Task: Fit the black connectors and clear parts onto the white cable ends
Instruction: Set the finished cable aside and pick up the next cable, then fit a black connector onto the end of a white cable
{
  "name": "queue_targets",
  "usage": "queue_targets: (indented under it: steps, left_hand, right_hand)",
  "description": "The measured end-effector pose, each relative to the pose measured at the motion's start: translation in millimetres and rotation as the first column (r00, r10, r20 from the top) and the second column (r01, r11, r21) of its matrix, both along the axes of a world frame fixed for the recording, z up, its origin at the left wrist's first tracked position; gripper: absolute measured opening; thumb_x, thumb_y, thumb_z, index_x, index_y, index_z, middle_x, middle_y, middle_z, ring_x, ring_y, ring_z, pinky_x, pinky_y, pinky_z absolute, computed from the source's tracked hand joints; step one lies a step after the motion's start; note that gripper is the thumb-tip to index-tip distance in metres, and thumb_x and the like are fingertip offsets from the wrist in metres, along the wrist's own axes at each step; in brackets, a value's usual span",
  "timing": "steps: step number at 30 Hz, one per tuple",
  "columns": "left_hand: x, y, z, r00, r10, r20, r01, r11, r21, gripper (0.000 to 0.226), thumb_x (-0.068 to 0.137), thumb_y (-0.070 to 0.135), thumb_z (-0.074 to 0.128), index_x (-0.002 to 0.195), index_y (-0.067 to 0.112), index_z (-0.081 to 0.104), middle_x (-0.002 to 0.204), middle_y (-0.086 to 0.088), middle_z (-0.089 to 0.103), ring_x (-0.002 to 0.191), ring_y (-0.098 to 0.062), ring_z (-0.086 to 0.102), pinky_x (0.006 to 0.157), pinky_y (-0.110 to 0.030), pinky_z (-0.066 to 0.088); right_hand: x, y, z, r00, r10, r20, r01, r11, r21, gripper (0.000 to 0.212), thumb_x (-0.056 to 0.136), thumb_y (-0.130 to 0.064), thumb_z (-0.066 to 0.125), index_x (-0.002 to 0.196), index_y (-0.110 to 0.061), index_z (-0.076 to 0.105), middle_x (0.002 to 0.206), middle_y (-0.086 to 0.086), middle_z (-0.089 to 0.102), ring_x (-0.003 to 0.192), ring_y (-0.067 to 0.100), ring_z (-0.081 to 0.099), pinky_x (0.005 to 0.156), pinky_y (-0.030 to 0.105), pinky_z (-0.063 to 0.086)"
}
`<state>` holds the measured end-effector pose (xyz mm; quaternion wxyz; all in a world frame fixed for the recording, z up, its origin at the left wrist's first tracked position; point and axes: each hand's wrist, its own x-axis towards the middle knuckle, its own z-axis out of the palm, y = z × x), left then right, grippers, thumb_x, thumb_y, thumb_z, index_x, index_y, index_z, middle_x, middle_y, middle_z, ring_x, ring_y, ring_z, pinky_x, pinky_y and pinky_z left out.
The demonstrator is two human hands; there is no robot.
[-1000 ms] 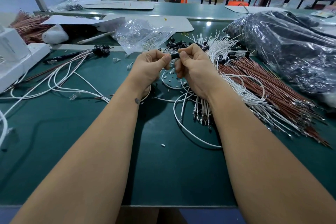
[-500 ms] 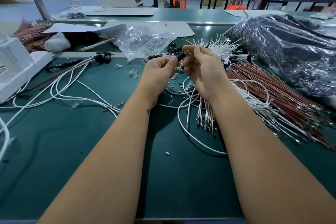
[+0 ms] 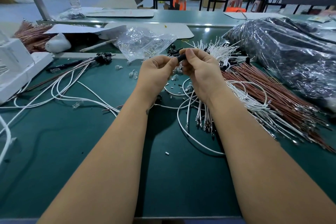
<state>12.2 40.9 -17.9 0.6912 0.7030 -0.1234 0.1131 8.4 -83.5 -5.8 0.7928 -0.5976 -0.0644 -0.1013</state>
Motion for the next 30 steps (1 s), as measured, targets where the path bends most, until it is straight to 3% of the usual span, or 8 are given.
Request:
queue_targets:
  steps: [9, 11, 13, 16, 19, 22, 26, 30]
  left_hand:
    - [0, -3, 4, 0.993, -0.041, -0.11, 0.049, 0.996, 0.072, 0.018, 0.097, 0.02, 0.056, 0.086, 0.016, 0.069, 0.057, 0.008, 0.063, 0.044, -0.002, 0.041, 0.045, -0.015, 0.036]
    - [-2, -3, 4, 0.995, -0.045, -0.094, 0.053, 0.995, 0.08, 0.015, 0.095, 0.019, 0.058, 0.087, 0.016, 0.07, 0.064, 0.005, 0.067, 0.046, -0.002, 0.042, 0.047, -0.016, 0.038]
    - [-4, -7, 4, 0.997, -0.036, -0.065, 0.042, 0.995, 0.089, 0.015, 0.095, 0.019, 0.059, 0.086, 0.015, 0.07, 0.067, 0.003, 0.068, 0.046, -0.001, 0.043, 0.048, -0.016, 0.039]
    - [-6, -16, 4, 0.998, -0.055, -0.04, 0.06, 0.99, 0.131, 0.021, 0.096, 0.016, 0.056, 0.078, 0.014, 0.065, 0.051, 0.012, 0.062, 0.041, 0.003, 0.046, 0.044, -0.012, 0.038]
    - [-7, -22, 3, 0.998, -0.06, -0.027, 0.063, 0.987, 0.151, 0.026, 0.096, 0.013, 0.055, 0.071, 0.013, 0.06, 0.047, 0.011, 0.06, 0.041, 0.003, 0.049, 0.045, -0.009, 0.037]
    - [-6, -24, 1, 1.0, -0.025, -0.01, 0.026, 0.985, 0.168, 0.025, 0.096, 0.017, 0.057, 0.073, 0.006, 0.061, 0.055, 0.003, 0.061, 0.05, -0.005, 0.053, 0.056, -0.018, 0.042]
    - [-7, -26, -2, 1.0, 0.009, 0.026, -0.013, 0.986, 0.167, 0.022, 0.093, 0.017, 0.061, 0.074, 0.006, 0.062, 0.056, 0.001, 0.059, 0.055, -0.012, 0.052, 0.062, -0.025, 0.044]
    - [-9, -28, -2, 0.998, 0.023, 0.055, -0.03, 0.991, 0.13, 0.022, 0.092, 0.013, 0.062, 0.076, -0.001, 0.063, 0.06, -0.009, 0.058, 0.059, -0.017, 0.047, 0.06, -0.029, 0.038]
  right_hand:
    - [-2, 3, 4, 0.994, -0.028, -0.11, 0.026, 1.0, -0.012, 0.019, 0.097, -0.019, 0.055, 0.103, -0.014, 0.072, 0.076, -0.001, 0.062, 0.072, 0.016, 0.054, 0.06, 0.022, 0.05]
    - [-3, 3, 5, 0.992, -0.022, -0.123, 0.023, 1.0, 0.008, 0.022, 0.099, -0.022, 0.051, 0.101, -0.016, 0.072, 0.081, -0.003, 0.063, 0.079, 0.017, 0.058, 0.07, 0.03, 0.056]
    - [-4, 3, 6, 0.988, 0.047, -0.145, -0.033, 0.995, 0.097, 0.03, 0.102, -0.028, 0.042, 0.103, -0.019, 0.07, 0.096, 0.002, 0.065, 0.085, 0.018, 0.061, 0.082, 0.037, 0.055]
    - [-3, 4, 7, 0.958, 0.217, -0.189, -0.152, 0.94, 0.305, 0.042, 0.105, -0.04, 0.025, 0.114, -0.022, 0.062, 0.103, 0.008, 0.07, 0.085, 0.02, 0.067, 0.077, 0.031, 0.052]
    - [-2, 4, 6, 0.933, 0.289, -0.215, -0.19, 0.901, 0.39, 0.057, 0.104, -0.046, 0.017, 0.094, -0.013, 0.062, 0.098, 0.013, 0.071, 0.087, 0.026, 0.067, 0.082, 0.033, 0.048]
    - [-2, 4, 4, 0.9, 0.378, -0.218, -0.234, 0.84, 0.49, 0.064, 0.101, -0.053, 0.019, 0.066, -0.01, 0.048, 0.105, 0.023, 0.067, 0.094, 0.032, 0.065, 0.094, 0.036, 0.045]
    - [-1, 6, 2, 0.896, 0.38, -0.228, -0.238, 0.847, 0.475, 0.061, 0.1, -0.05, 0.022, 0.057, -0.011, 0.041, 0.104, 0.025, 0.068, 0.102, 0.035, 0.06, 0.118, 0.046, 0.022]
    - [1, 9, 3, 0.913, 0.351, -0.208, -0.222, 0.856, 0.466, 0.061, 0.099, -0.043, 0.024, 0.049, -0.012, 0.042, 0.091, 0.026, 0.07, 0.082, 0.032, 0.063, 0.095, 0.039, 0.039]
